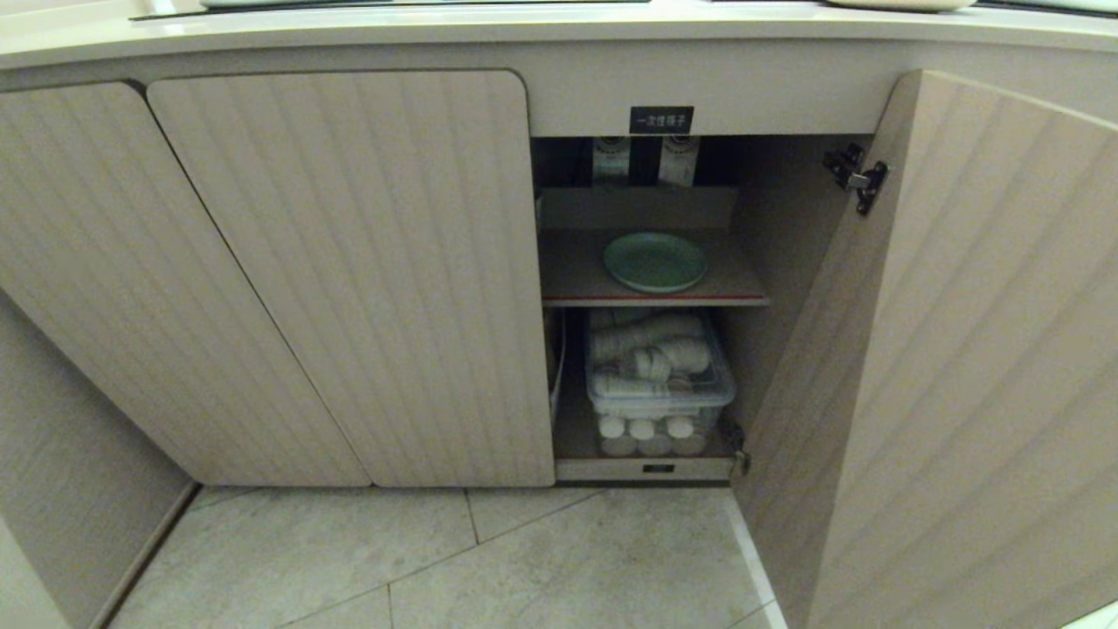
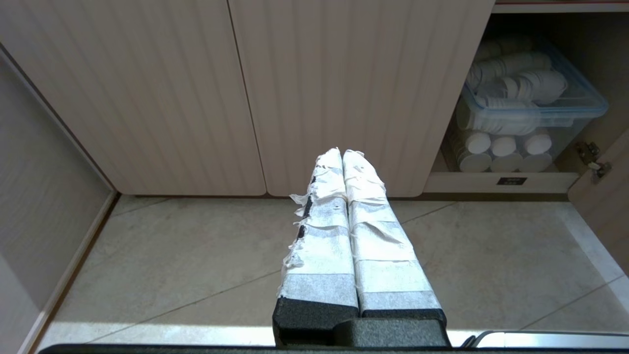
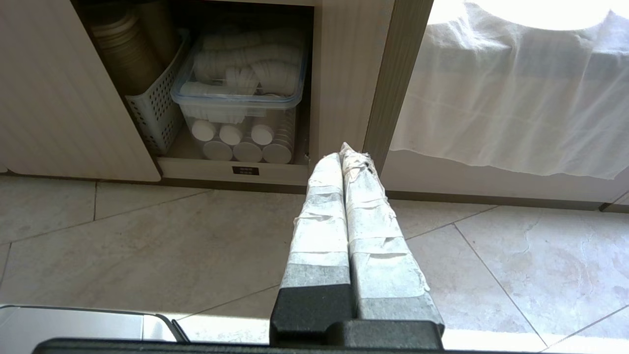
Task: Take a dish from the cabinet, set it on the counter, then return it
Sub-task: Take the plate from the cabinet
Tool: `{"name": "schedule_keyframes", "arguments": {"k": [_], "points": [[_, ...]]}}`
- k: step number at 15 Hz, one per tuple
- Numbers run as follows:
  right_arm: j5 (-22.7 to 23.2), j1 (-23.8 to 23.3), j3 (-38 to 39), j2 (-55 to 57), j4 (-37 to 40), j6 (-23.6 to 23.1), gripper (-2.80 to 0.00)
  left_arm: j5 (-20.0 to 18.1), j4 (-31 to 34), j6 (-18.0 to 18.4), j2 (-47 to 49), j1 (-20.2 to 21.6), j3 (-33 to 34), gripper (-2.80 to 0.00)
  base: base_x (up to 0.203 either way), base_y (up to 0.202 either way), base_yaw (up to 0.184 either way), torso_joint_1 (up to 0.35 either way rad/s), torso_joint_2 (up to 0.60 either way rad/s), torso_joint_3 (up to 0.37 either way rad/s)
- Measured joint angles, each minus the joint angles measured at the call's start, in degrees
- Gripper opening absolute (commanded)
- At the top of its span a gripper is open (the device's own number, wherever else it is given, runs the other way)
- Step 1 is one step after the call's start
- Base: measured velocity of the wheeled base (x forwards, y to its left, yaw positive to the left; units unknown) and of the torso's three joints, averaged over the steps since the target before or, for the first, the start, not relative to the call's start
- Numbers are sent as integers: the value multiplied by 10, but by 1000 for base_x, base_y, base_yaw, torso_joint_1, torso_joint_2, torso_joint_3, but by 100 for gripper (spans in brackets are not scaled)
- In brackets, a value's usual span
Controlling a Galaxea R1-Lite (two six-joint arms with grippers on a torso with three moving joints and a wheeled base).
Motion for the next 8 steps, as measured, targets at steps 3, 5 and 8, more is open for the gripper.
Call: {"name": "schedule_keyframes", "arguments": {"k": [3,5,8], "points": [[0,0,0,0,0,0,-280,0,1,0,0,0,0,-280,0,0,0,0,0,0],[0,0,0,0,0,0,-280,0,0,0,0,0,0,-280,0,0,0,0,0,0],[0,0,0,0,0,0,-280,0,0,0,0,0,0,-280,0,0,0,0,0,0]]}}
